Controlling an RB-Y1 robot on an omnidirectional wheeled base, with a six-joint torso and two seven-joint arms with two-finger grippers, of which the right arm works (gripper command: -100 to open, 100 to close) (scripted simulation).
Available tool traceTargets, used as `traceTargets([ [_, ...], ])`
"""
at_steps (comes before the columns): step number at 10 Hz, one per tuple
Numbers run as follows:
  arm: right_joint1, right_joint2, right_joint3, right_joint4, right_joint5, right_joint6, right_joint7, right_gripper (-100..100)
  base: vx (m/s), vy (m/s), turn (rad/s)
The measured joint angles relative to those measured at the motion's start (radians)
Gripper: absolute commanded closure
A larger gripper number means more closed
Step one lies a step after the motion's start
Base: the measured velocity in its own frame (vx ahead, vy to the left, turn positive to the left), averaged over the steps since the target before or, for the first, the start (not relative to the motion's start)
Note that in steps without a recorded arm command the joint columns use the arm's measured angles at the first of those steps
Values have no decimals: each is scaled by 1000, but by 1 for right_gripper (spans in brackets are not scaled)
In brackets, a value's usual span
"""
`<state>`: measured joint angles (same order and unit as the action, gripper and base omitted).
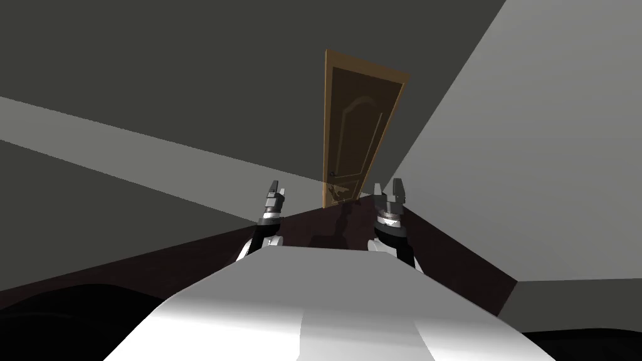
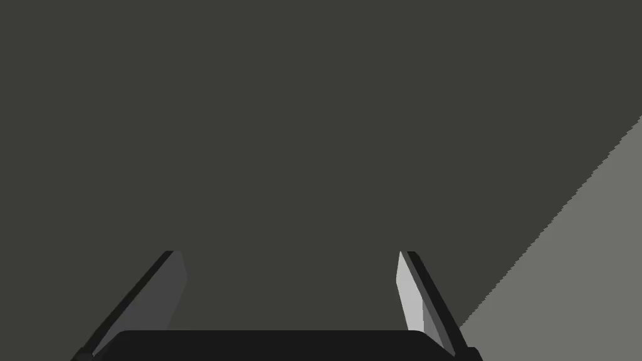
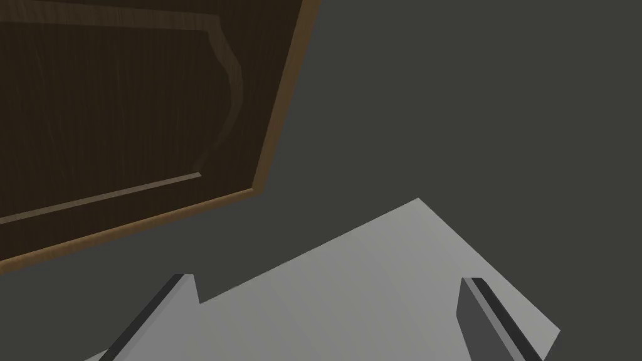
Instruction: Pull the door open
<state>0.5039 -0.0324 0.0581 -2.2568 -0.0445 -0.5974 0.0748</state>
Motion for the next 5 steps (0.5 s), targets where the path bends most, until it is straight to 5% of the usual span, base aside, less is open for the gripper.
traceTargets([
  [5, -43, -28, -6, 112, -3, 3, -19, -100, 92, -15, 75],
])
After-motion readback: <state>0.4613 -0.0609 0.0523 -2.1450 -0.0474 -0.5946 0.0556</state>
